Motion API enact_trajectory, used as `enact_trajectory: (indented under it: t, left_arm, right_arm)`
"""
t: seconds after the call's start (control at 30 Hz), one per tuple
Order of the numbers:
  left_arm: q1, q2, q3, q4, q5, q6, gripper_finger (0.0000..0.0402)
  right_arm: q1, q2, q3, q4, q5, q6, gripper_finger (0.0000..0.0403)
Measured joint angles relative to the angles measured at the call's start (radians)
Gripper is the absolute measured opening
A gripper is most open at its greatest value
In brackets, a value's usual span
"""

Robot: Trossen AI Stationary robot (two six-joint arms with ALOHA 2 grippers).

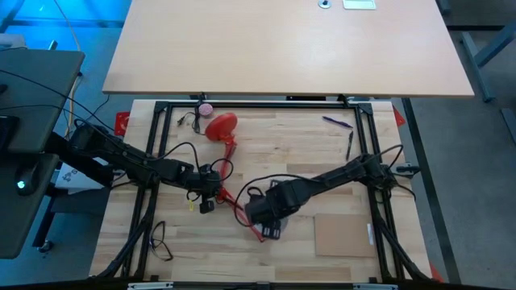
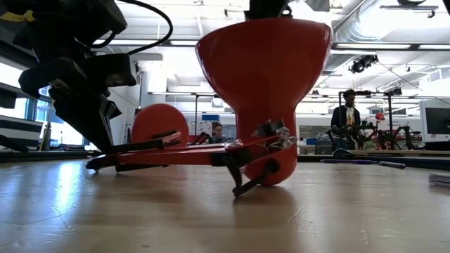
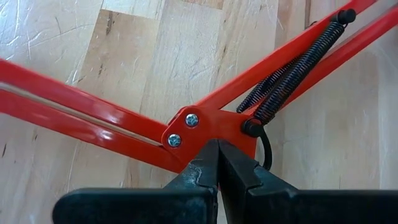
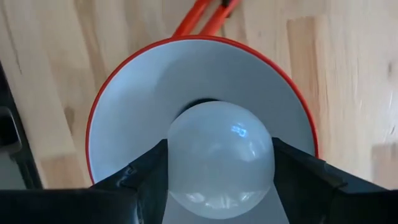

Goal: Screw lightbulb
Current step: Insert the lightbulb into the desk lamp

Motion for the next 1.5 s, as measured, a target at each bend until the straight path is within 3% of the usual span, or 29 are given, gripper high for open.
enact_trajectory:
  t: [0.3, 0.43, 0.77, 0.9, 1.1, 1.5]
  left_arm:
    - [0.0, 0.0, 0.0, 0.0, 0.0, 0.0, 0.0]
    - [0.0, 0.0, 0.0, 0.0, 0.0, 0.0, 0.0]
    - [0.001, 0.001, 0.0, 0.002, -0.031, 0.001, 0.0]
    - [0.001, 0.001, 0.0, 0.003, -0.035, 0.001, 0.0]
    - [0.001, 0.0, 0.0, 0.001, -0.038, 0.0, 0.0]
    - [0.001, 0.0, 0.0, 0.002, -0.051, -0.041, 0.0]
  right_arm:
    - [0.022, 0.0, 0.0, 0.006, 0.026, 0.382, 0.0234]
    - [0.024, 0.001, -0.002, 0.027, 0.003, 0.453, 0.0234]
    - [0.018, 0.002, -0.002, 0.054, 0.006, 0.44, 0.0258]
    - [0.005, 0.002, -0.002, 0.049, -0.051, 0.416, 0.026]
    - [0.008, 0.002, -0.002, 0.051, 0.042, 0.365, 0.0261]
    - [0.002, 0.001, 0.0, 0.047, 0.008, 0.268, 0.0276]
